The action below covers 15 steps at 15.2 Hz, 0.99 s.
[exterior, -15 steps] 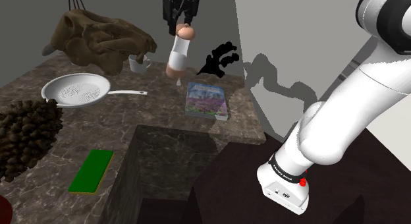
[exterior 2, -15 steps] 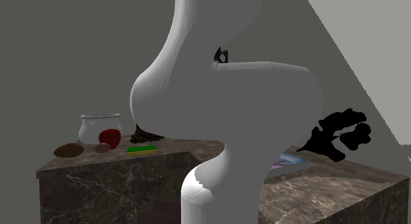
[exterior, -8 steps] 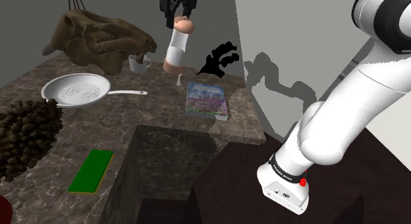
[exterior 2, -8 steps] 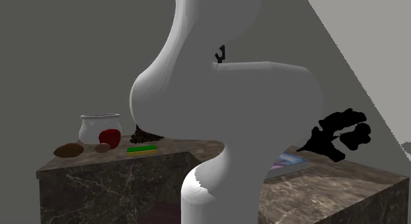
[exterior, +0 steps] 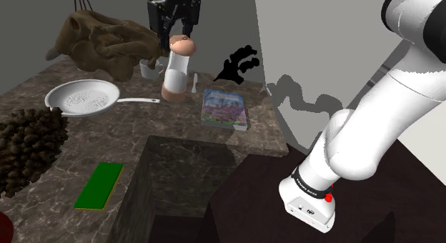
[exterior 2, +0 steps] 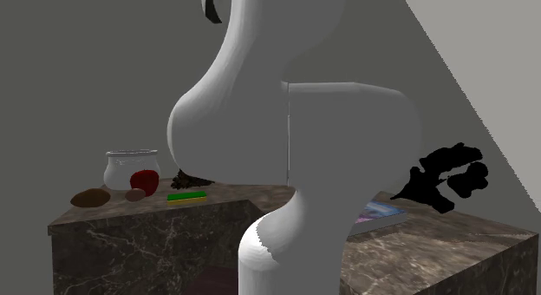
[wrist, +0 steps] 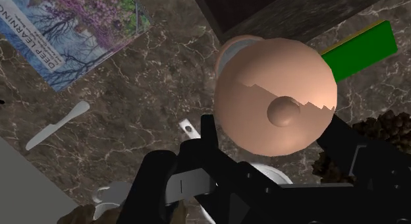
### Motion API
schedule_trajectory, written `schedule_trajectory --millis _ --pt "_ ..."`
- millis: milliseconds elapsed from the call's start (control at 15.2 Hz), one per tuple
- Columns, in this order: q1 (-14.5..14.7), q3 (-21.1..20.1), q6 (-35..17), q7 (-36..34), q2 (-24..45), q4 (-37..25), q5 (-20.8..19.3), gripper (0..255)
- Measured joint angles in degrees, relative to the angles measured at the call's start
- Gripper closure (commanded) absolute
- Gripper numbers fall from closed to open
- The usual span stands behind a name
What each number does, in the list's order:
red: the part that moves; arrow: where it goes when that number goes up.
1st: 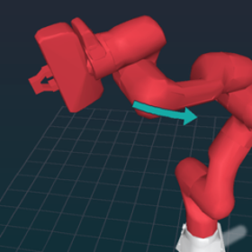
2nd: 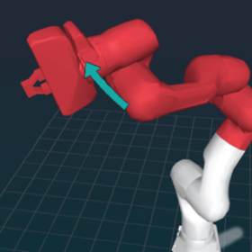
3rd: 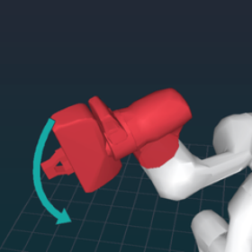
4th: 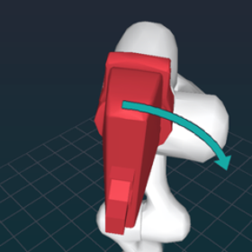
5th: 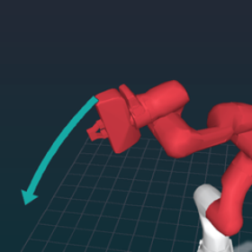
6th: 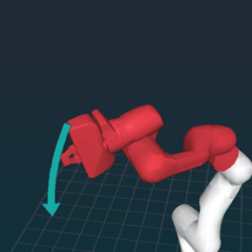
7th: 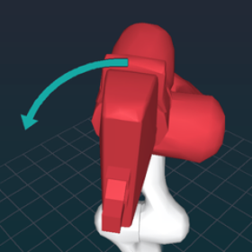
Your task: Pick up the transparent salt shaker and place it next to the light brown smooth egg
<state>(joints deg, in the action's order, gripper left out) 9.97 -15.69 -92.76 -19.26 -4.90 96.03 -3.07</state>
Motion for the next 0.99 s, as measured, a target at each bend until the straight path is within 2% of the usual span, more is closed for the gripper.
schedule_trajectory --millis 396,990 --pt "3.6 -4.3 -2.5 -8.2 1.8 1.4 -0.4 255" --pt "10.2 -10.7 -4.7 -21.6 10.0 -2.9 -3.9 255"
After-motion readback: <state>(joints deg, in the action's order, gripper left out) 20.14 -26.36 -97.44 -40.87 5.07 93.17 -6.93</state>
